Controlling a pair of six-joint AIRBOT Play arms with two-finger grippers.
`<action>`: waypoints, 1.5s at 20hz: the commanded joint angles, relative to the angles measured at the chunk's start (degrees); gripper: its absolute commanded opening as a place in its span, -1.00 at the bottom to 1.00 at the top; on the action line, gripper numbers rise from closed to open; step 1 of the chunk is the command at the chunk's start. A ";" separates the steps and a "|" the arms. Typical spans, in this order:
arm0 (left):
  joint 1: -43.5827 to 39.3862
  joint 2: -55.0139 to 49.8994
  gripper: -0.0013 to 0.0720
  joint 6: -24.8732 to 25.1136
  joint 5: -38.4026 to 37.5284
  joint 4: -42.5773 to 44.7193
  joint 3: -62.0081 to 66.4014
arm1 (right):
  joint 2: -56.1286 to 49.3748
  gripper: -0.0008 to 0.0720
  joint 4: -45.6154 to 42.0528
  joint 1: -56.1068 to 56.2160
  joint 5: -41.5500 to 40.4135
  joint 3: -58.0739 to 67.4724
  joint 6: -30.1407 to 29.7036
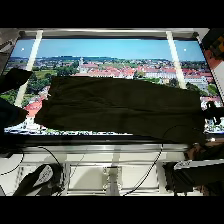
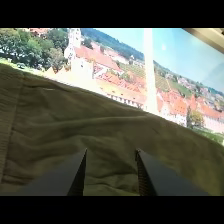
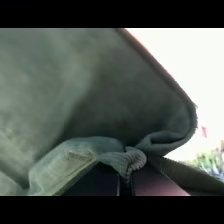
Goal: Fold the clothes and pants, and hang the long-sleeved shirts on hangers.
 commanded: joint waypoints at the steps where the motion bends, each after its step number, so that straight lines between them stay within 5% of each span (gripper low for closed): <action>1: 0.00 -0.13 0.03 0.00 0.09 -0.04 0.04 | -2.73 -0.94 0.09 3.96 -1.55 7.28 1.68; 9: 0.00 -2.82 0.03 -0.02 0.94 -0.79 0.04 | -10.67 -0.93 -2.62 10.47 -4.61 21.05 10.47; 13: 0.00 -3.34 0.03 0.00 0.96 -1.75 0.04 | -10.71 -0.93 -17.81 9.81 4.15 21.24 18.36; 18: 0.00 -3.34 0.03 -0.02 0.96 -2.08 0.04 | -10.80 -0.87 -24.24 8.70 8.41 21.24 16.70; 20: 0.00 -3.34 0.03 0.00 0.94 -2.14 0.04 | -10.75 -0.02 -22.91 8.92 6.97 21.27 15.91; 21: 0.00 -3.39 0.04 0.00 0.98 -2.10 0.04 | -10.58 0.14 -22.08 8.92 6.12 21.46 15.72; 26: -0.76 -5.09 -0.01 -0.02 1.60 -2.19 0.04 | -10.51 0.14 -15.76 8.92 7.87 35.98 12.52; 27: -1.79 -5.79 -0.30 0.02 1.22 -2.14 0.04 | -10.51 0.07 -13.70 8.92 9.86 39.32 10.05; 28: -2.82 -6.32 -0.82 0.04 1.03 -2.08 0.04 | -10.38 -0.44 -11.87 8.90 11.52 41.55 8.46; 29: -3.91 -6.71 -0.90 0.26 1.18 -1.97 0.04 | -9.79 -0.89 -9.60 8.79 10.88 41.99 8.26; 30: -4.72 -6.86 -0.90 0.24 1.40 -1.73 0.02 | -9.33 -0.93 -7.26 8.74 10.60 41.86 5.07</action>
